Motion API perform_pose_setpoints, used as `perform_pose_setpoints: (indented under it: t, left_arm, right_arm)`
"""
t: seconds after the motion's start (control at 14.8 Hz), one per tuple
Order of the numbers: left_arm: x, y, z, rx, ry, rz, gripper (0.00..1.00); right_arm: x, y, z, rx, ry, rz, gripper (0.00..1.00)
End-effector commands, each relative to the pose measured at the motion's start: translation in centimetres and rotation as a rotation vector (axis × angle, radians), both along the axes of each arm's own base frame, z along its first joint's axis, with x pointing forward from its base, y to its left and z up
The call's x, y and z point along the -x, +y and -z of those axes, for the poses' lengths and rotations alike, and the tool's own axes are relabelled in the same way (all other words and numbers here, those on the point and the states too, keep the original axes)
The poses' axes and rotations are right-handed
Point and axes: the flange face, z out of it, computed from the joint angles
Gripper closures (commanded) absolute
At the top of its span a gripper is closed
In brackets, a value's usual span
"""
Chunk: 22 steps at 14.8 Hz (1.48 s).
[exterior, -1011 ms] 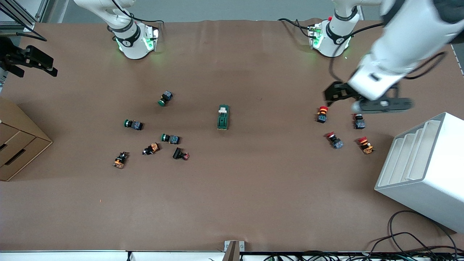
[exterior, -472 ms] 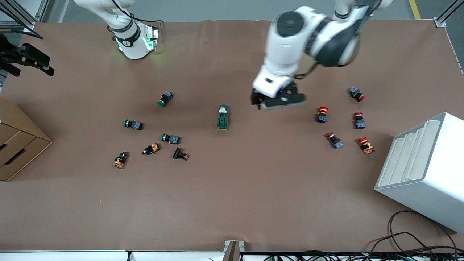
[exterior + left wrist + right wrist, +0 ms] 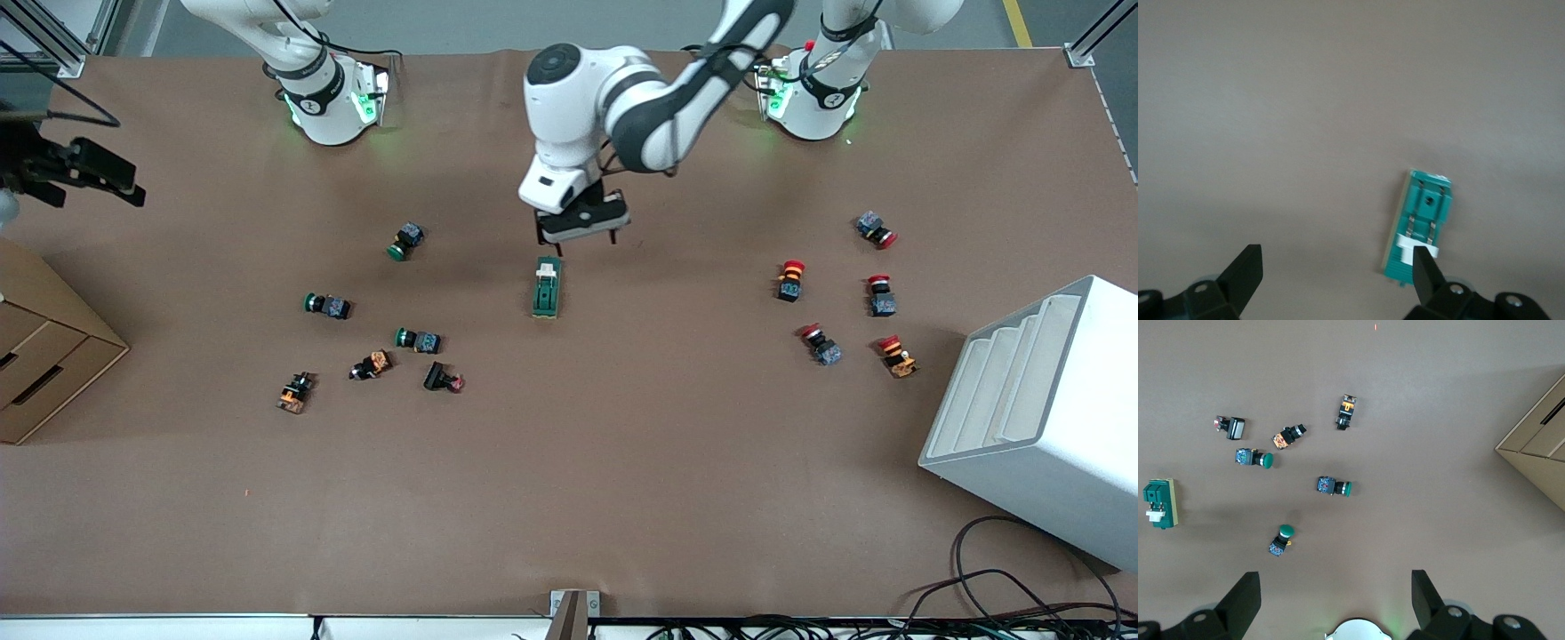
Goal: Close load switch with both arms
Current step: 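Lower the left gripper to the switch while the right gripper reaches in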
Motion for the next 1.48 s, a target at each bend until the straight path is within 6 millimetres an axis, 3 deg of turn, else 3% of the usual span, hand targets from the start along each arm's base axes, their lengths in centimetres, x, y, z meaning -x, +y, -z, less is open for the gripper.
perform_pose_setpoints:
  t: [0.0, 0.2, 0.27, 0.4, 0.61, 0.74, 0.94, 1.15, 1.42]
  left_arm:
    - [3.0, -3.1, 1.7, 0.022, -0.08, 0.052, 0.02]
    - [6.4, -4.9, 6.7, -0.002, -0.181, 0.11, 0.01]
    - [6.7, -4.9, 8.2, -0.008, -0.228, 0.109, 0.01]
    - [9.1, -5.5, 11.0, -0.023, -0.303, 0.174, 0.01]
    - [10.4, -5.2, 14.4, -0.03, -0.394, 0.214, 0.01]
    - [10.5, -5.1, 15.1, -0.019, -0.451, 0.212, 0.01]
    - [10.5, -4.7, 15.8, -0.056, -0.504, 0.247, 0.01]
    - [11.8, -4.2, 18.7, -0.087, -0.517, 0.207, 0.0]
    - [10.5, -4.5, 19.6, -0.068, -0.61, 0.278, 0.0]
  right_arm:
    - [-0.5, -0.3, 0.7, 0.002, 0.011, 0.008, 0.0]
    - [-1.1, 0.1, 1.7, 0.024, 0.03, 0.0, 0.0]
    - [-1.0, 0.5, 2.3, 0.022, 0.045, 0.009, 0.0]
    - [-1.0, 1.6, 3.6, 0.023, 0.07, 0.094, 0.0]
    - [-1.2, 4.0, 5.9, -0.01, 0.09, 0.177, 0.0]
    - [-1.3, 5.1, 7.5, -0.027, 0.109, 0.262, 0.0]
    - [-1.1, 8.9, 9.0, -0.003, 0.111, 0.338, 0.0]
    - [-1.0, 13.9, 11.6, 0.02, 0.111, 0.376, 0.0]
    - [-1.2, 21.0, 14.8, 0.03, 0.111, 0.489, 0.0]
